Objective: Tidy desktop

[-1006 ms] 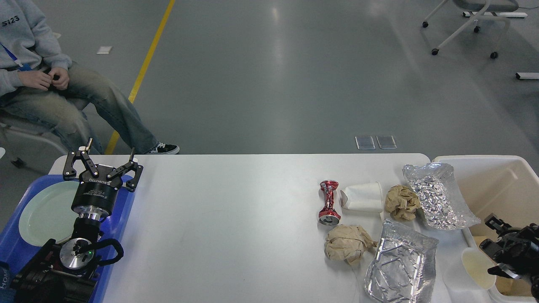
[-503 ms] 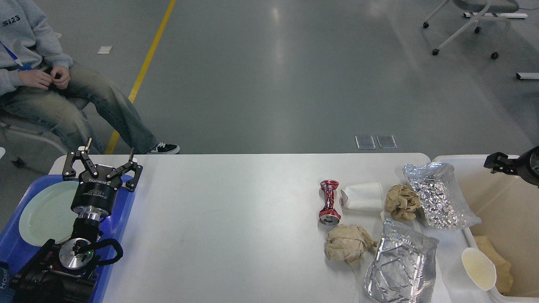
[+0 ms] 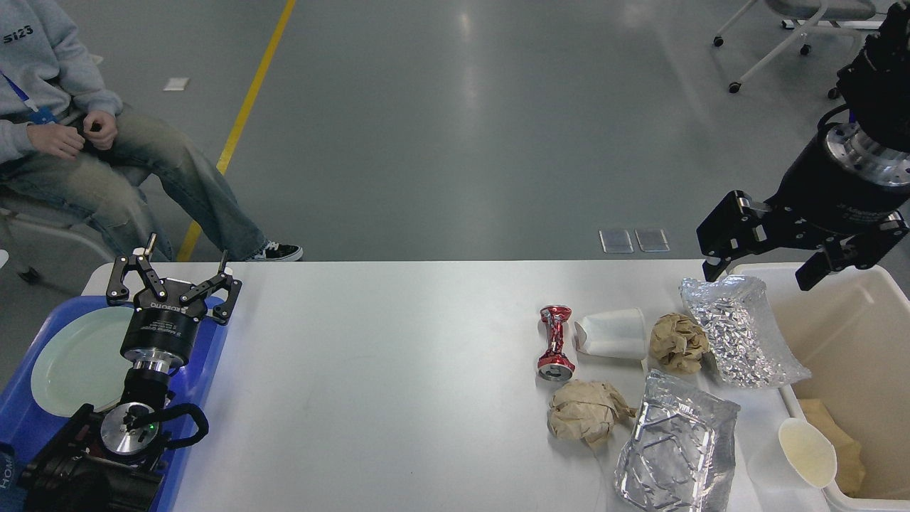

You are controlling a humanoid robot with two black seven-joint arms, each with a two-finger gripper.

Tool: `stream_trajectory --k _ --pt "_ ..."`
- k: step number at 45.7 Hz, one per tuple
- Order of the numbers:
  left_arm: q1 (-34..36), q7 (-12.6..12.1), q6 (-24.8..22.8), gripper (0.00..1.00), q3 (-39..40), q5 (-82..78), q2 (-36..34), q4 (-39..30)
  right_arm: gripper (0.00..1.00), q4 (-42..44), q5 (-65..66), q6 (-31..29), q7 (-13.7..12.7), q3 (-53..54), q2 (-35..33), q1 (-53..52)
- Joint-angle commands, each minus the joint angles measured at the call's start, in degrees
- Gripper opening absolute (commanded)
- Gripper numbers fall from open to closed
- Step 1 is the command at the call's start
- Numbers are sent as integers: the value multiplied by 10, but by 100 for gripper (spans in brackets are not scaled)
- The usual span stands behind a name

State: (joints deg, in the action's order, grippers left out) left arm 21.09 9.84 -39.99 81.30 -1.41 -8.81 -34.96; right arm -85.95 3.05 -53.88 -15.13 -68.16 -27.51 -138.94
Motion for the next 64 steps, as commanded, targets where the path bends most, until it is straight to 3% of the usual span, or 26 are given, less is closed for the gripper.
stream_trajectory --k 1,17,26,36,44,50,57,64 --pt "0 0 0 96 0 0 0 0 100 -44 -16 -2 0 -13 17 -54" --pt "0 0 0 96 0 0 -1 1 100 -42 -33 17 0 -57 43 -51" --pt "0 0 0 96 0 0 -1 0 100 -46 -32 76 0 -73 10 23" --pt "0 0 0 96 0 0 -1 0 100 -45 -9 239 -1 -76 -9 191" --pt "0 0 0 96 0 0 0 0 98 -42 53 277 0 -68 -87 282" --pt "0 0 0 96 0 0 0 1 98 -28 100 385 0 -37 -132 389" --pt "0 0 0 96 0 0 -1 0 98 -6 111 522 1 -21 -140 488" --pt "0 0 0 96 0 0 -1 0 98 1 109 571 1 -15 -148 520"
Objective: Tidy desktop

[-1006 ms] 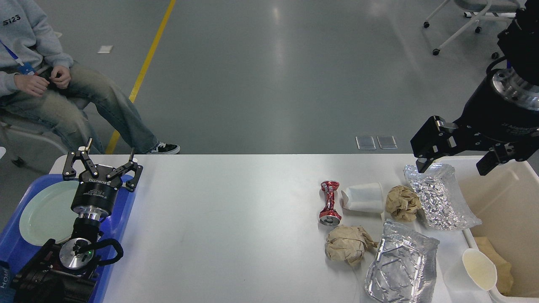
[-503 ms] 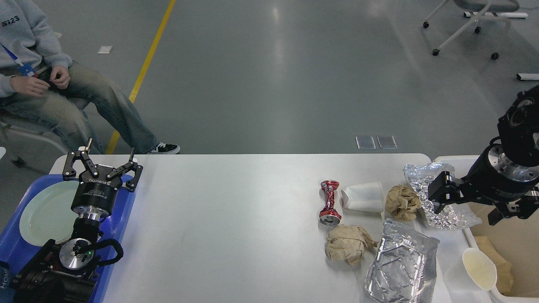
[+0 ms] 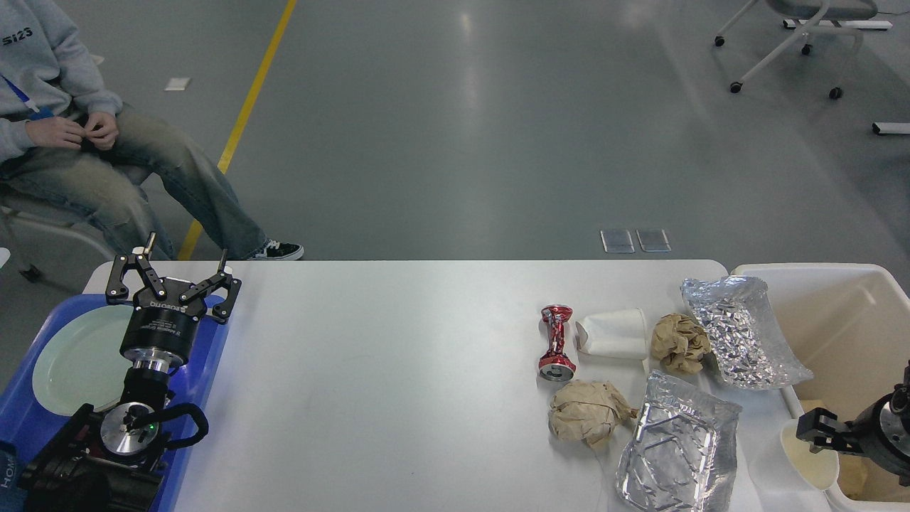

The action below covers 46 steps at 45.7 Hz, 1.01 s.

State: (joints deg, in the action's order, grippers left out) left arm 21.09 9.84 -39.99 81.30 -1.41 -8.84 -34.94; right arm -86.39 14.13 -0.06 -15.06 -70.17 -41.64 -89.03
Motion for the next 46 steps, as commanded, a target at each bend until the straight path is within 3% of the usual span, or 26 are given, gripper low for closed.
stream_trajectory --k 1,3,9,17,18,21,25,46 --pt "0 0 0 96 0 0 0 1 97 8 -2 34 0 7 -7 25" --pt "0 0 0 96 0 0 1 0 95 15 -2 36 0 14 -8 34" --pt "0 0 0 96 0 0 0 0 71 39 -42 35 2 55 -6 88" --pt "0 0 0 96 0 0 1 0 67 46 -76 35 3 87 -2 108" --pt "0 0 0 96 0 0 0 0 62 46 -81 35 3 90 -2 109" --pt "0 0 0 96 0 0 1 0 33 47 -95 35 4 92 -2 111" --pt "0 0 0 96 0 0 1 0 0 47 -105 35 5 92 -3 113" --pt "0 0 0 96 0 0 1 0 0 47 -160 45 6 108 -2 111"
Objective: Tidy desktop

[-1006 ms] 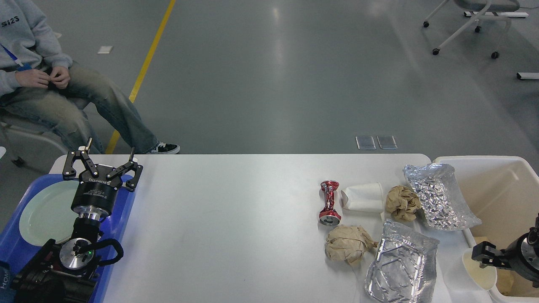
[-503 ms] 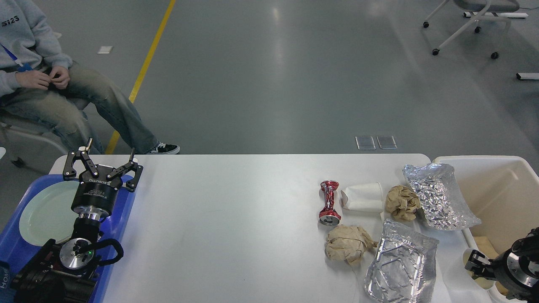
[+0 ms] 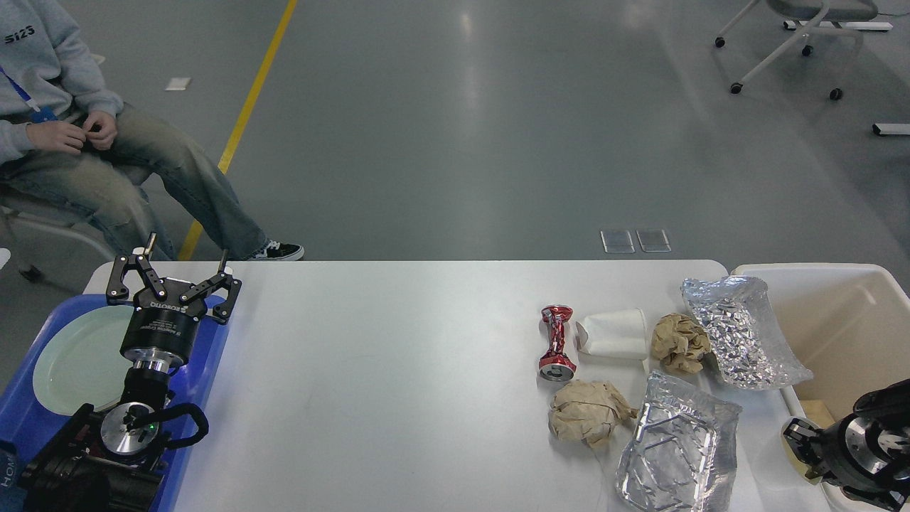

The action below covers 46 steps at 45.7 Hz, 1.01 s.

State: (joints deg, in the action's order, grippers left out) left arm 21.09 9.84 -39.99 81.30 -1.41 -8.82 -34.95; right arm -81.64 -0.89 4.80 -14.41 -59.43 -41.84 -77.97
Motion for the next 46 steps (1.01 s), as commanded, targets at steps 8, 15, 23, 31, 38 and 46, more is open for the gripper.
stream_trajectory --k 8,15,23,31,38,46 --pt "0 0 0 96 0 0 0 0 0 -5 -51 -21 0 -16 -12 -28" --pt "0 0 0 96 0 0 -1 1 0 -4 -57 -162 0 -109 -25 -146" --pt "0 0 0 96 0 0 -1 0 0 -4 -57 -291 0 -204 -26 -292" --pt "0 0 0 96 0 0 -1 1 0 -3 -51 -331 -2 -240 -58 -379" --pt "0 0 0 96 0 0 -1 0 0 47 -50 -316 -5 -249 -82 -373" --pt "0 0 0 96 0 0 -1 0 0 167 -59 -214 -4 -205 -97 -244"
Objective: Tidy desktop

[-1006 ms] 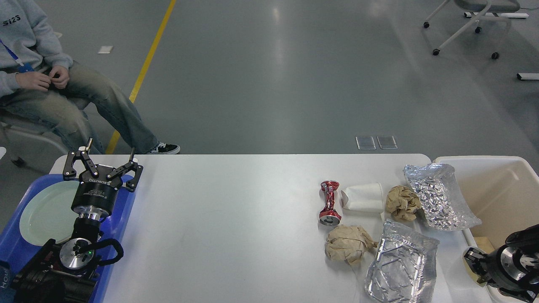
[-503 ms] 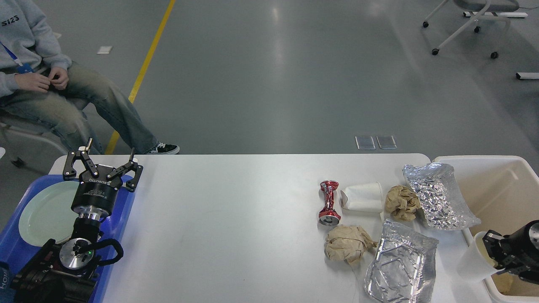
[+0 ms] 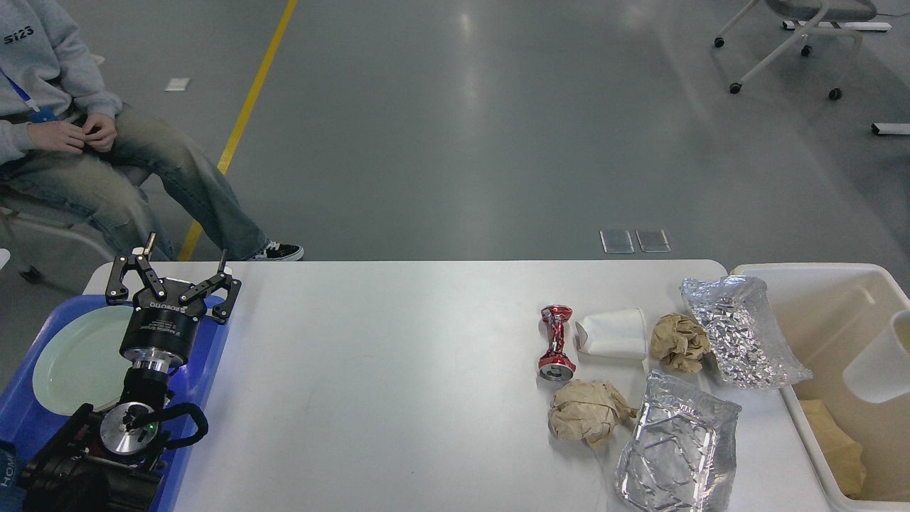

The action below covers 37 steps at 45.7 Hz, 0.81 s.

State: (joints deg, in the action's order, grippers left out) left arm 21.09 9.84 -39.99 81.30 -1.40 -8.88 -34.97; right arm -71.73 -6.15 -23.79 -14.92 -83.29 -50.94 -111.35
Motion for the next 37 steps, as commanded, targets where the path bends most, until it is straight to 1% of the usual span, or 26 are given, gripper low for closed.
stream_trajectory --k 1,3,6,12,18,20,23,26,29,32,34,37 --pt "0 0 0 96 0 0 0 0 0 80 -6 87 2 49 -5 115" --pt "0 0 0 96 0 0 0 0 0 105 -7 117 2 78 -5 165" --pt "0 0 0 96 0 0 0 1 0 153 -7 138 3 134 -3 242" --pt "0 0 0 96 0 0 0 1 0 287 2 140 3 266 18 408" --pt "0 0 0 96 0 0 0 0 0 452 3 149 3 371 96 569" --pt "0 0 0 96 0 0 0 0 0 512 3 153 3 392 124 618" --pt "0 0 0 96 0 0 0 1 0 603 3 154 4 414 185 684" --pt "0 0 0 96 0 0 0 0 0 673 3 175 5 423 238 735" --pt "0 0 0 96 0 0 0 1 0 706 3 223 4 424 275 771" --pt "0 0 0 96 0 0 0 1 0 706 3 263 2 422 293 785" --pt "0 0 0 96 0 0 0 0 0 706 3 278 2 424 297 787" --pt "0 0 0 96 0 0 1 0 0 705 3 281 2 427 304 787"
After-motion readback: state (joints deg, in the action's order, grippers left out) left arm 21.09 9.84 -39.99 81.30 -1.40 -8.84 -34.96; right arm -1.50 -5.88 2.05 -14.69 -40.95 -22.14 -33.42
